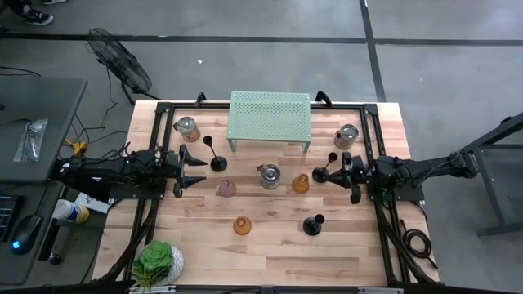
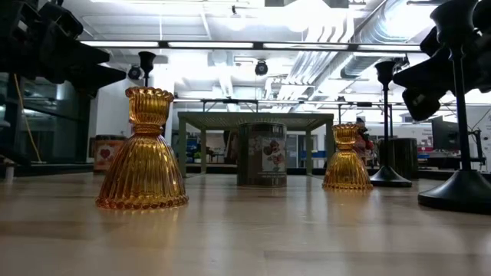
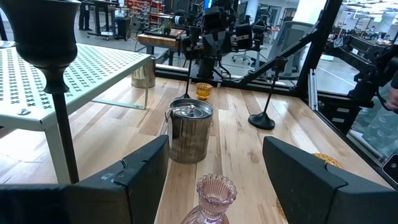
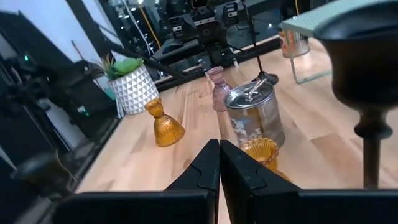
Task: Pick & Place candle stick holders
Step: Put the top right scented candle on the shelf
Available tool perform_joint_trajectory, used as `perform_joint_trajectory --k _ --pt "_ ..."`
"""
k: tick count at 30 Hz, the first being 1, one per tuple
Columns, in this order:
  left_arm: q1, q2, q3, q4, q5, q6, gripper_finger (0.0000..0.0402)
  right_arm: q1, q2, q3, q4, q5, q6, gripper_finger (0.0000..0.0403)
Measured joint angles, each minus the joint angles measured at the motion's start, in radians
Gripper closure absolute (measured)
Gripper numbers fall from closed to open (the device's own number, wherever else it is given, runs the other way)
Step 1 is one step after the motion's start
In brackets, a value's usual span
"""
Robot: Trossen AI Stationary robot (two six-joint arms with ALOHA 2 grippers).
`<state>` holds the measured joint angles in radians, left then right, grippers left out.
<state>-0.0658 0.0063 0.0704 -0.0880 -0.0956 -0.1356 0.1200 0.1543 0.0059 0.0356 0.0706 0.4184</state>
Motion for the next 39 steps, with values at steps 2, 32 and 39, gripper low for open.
perform_joint_trajectory --k 2,32,39 --pt "0.000 0.000 0.000 0.000 0.000 0.000 0.0146 0.000 0.000 0.000 0.008 0.003 0.048 0.0400" --pt "0.000 0.000 0.000 -0.012 -0.003 0.000 0.0146 -0.003 0.185 0.621 -0.317 -0.029 0.292 0.0400" --pt "0.000 0.000 0.001 -0.013 -0.001 0.000 0.0146 -0.055 0.316 0.847 -0.594 0.091 0.292 0.0400"
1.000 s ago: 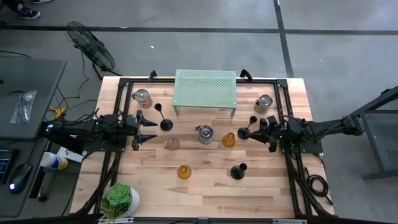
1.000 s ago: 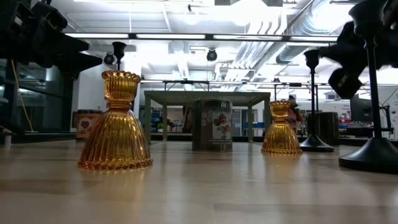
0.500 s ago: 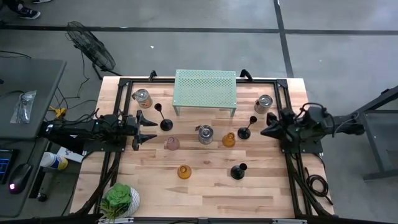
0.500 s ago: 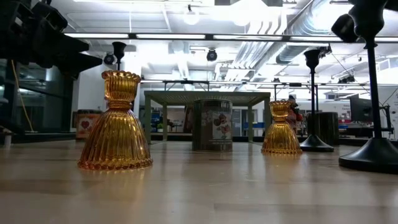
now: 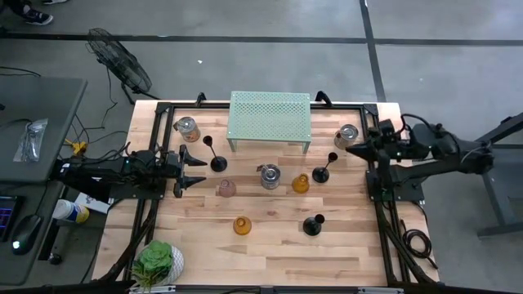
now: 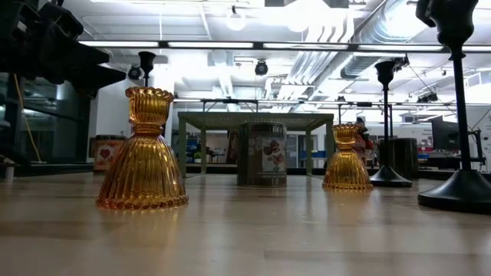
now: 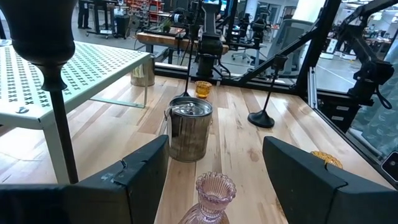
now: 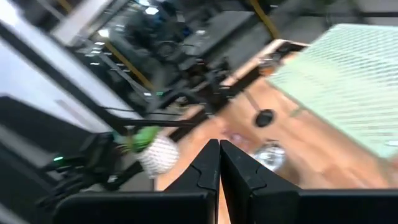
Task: Pick & Place candle stick holders
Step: Put the top right scented candle on the shelf
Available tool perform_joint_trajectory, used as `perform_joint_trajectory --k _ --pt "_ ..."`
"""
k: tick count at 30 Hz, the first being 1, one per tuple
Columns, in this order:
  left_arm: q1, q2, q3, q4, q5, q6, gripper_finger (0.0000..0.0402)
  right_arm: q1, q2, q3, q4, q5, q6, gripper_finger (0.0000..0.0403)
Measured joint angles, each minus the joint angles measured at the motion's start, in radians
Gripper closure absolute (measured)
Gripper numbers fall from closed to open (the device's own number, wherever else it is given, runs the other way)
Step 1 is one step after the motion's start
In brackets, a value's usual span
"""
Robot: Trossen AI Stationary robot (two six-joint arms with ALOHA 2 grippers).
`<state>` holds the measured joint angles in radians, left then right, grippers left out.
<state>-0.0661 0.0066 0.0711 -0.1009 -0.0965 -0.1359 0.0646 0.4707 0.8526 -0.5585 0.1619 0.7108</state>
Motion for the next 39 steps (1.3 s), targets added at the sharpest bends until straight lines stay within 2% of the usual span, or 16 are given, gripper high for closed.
perform_joint_trajectory --k 9,15,23,32,39 --pt "0.000 0.000 0.000 -0.002 0.001 0.000 0.0146 -0.160 0.170 0.230 -0.367 0.097 0.026 0.0400" --pt "0.000 0.000 0.000 -0.002 0.001 0.000 0.0146 -0.316 0.269 0.319 -0.541 0.093 0.027 0.0393" --pt "0.000 0.000 0.000 -0.002 0.001 0.000 0.0146 -0.498 0.386 0.335 -0.730 0.045 0.025 0.0324" --pt "0.000 0.000 0.000 -0.003 0.000 0.000 0.0146 -0.656 0.504 0.335 -0.790 0.006 -0.046 0.0256" --pt "0.000 0.000 0.000 -0.003 0.000 0.000 0.0146 -0.720 0.606 0.335 -0.808 0.021 -0.103 0.0194"
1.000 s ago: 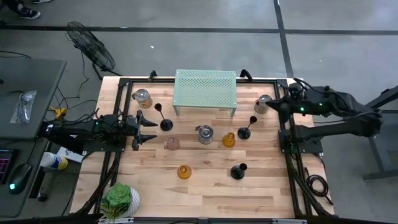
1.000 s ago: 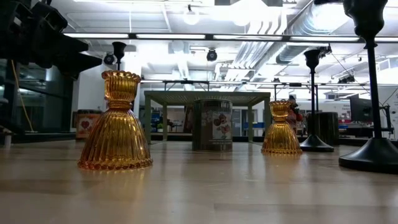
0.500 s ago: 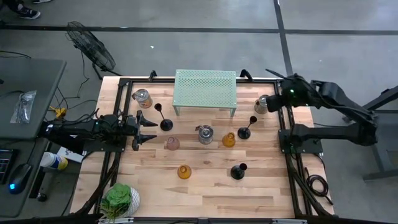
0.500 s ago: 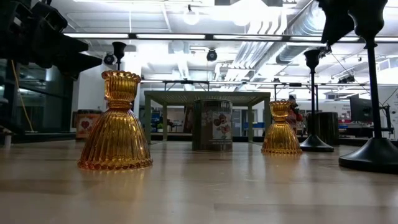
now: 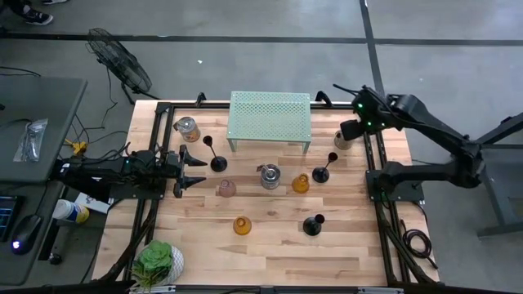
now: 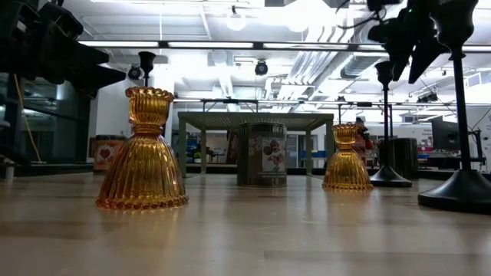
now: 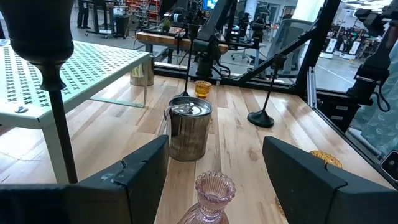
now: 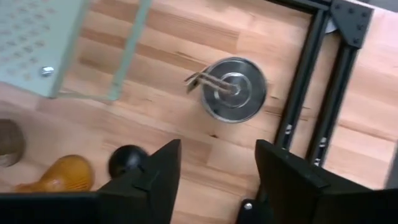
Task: Pick & Place candle stick holders
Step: Put the top right scented candle on the shelf
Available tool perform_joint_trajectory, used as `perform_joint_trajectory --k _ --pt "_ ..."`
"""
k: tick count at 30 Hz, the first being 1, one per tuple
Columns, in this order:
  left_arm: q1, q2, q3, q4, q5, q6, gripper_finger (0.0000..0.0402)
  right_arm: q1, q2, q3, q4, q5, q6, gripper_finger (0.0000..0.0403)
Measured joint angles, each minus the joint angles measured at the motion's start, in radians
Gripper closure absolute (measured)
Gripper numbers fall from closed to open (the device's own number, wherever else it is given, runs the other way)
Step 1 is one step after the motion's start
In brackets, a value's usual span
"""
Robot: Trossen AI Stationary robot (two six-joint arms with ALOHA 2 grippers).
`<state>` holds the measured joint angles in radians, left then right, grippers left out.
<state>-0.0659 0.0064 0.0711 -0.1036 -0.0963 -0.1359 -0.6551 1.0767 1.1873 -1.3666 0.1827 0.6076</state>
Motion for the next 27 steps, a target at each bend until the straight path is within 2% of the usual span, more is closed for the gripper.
perform_joint_trajectory --k 9,15,21,27 --pt "0.000 0.000 0.000 0.000 -0.001 0.000 0.0146 -0.054 0.104 0.000 0.003 0.132 -0.027 0.0082" --pt "0.000 0.000 0.000 0.000 -0.003 0.000 0.0146 -0.088 0.180 0.000 0.010 0.130 0.044 0.0012" --pt "0.000 0.000 0.000 0.000 -0.003 0.000 0.0146 -0.101 0.220 -0.028 0.050 0.120 0.128 0.0008" --pt "0.000 0.000 0.000 0.000 -0.003 0.000 0.0146 -0.126 0.222 -0.159 0.184 0.069 0.220 0.0003"
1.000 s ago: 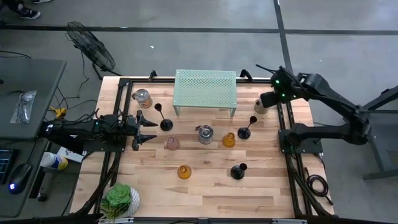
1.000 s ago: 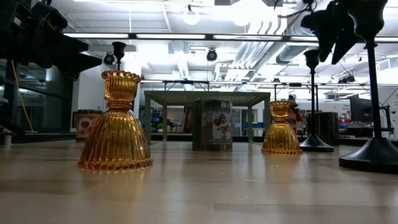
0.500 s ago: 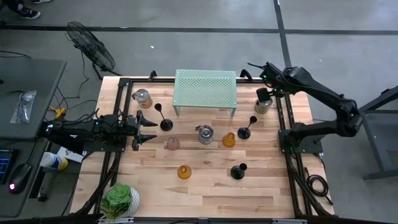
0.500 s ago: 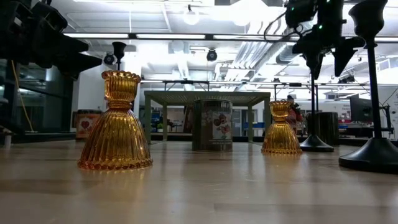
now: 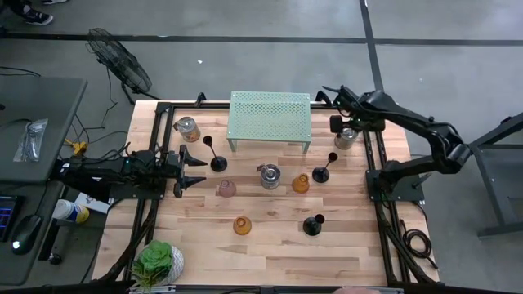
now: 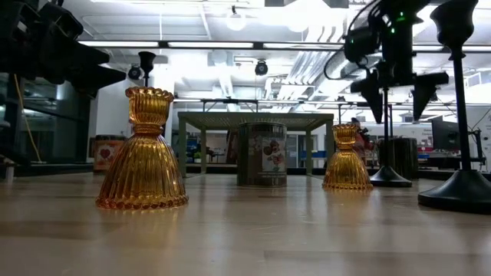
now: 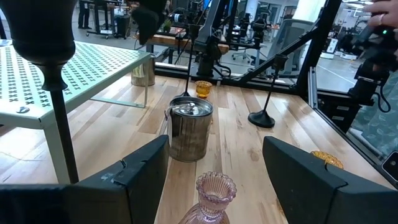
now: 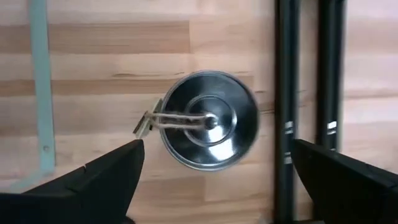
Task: Pick & Place candle stick holders
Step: Put the top right scented candle on the shelf
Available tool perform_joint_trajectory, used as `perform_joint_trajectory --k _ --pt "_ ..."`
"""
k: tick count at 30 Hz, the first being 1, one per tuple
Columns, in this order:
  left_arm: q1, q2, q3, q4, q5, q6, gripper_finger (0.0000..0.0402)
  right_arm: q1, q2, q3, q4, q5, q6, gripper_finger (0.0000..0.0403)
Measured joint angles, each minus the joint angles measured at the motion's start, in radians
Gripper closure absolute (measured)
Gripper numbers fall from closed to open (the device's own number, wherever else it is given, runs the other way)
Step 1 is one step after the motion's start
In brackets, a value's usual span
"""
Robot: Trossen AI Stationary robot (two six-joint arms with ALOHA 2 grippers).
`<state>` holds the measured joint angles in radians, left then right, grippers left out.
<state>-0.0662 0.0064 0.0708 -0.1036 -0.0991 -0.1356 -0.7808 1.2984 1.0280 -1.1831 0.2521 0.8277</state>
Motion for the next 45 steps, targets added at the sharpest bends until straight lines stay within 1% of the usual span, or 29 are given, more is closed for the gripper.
perform_joint_trajectory --k 4,9,13,19,24,37,45 --pt "0.000 0.000 0.000 0.000 0.000 0.000 0.0146 -0.026 0.000 -0.047 0.060 0.001 0.018 0.0003" --pt "0.000 0.000 0.000 0.000 0.000 0.000 0.0146 -0.065 0.003 -0.061 0.110 0.002 0.019 0.0003" --pt "0.000 0.000 0.000 0.000 0.001 0.000 0.0146 -0.082 0.039 -0.061 0.126 -0.020 0.017 0.0003" --pt "0.000 0.000 0.000 0.000 0.004 0.000 0.0146 -0.084 0.118 -0.062 0.142 -0.027 0.018 0.0003" --pt "0.000 0.000 0.000 0.000 0.004 0.000 0.0146 -0.084 0.159 -0.062 0.144 -0.050 0.018 0.0003" --pt "0.000 0.000 0.000 0.000 0.003 0.000 0.0146 -0.112 0.200 -0.064 0.172 -0.082 0.014 0.0003" --pt "0.000 0.000 0.000 0.000 0.003 0.000 0.0146 -0.112 0.206 -0.064 0.174 -0.123 0.007 0.0029"
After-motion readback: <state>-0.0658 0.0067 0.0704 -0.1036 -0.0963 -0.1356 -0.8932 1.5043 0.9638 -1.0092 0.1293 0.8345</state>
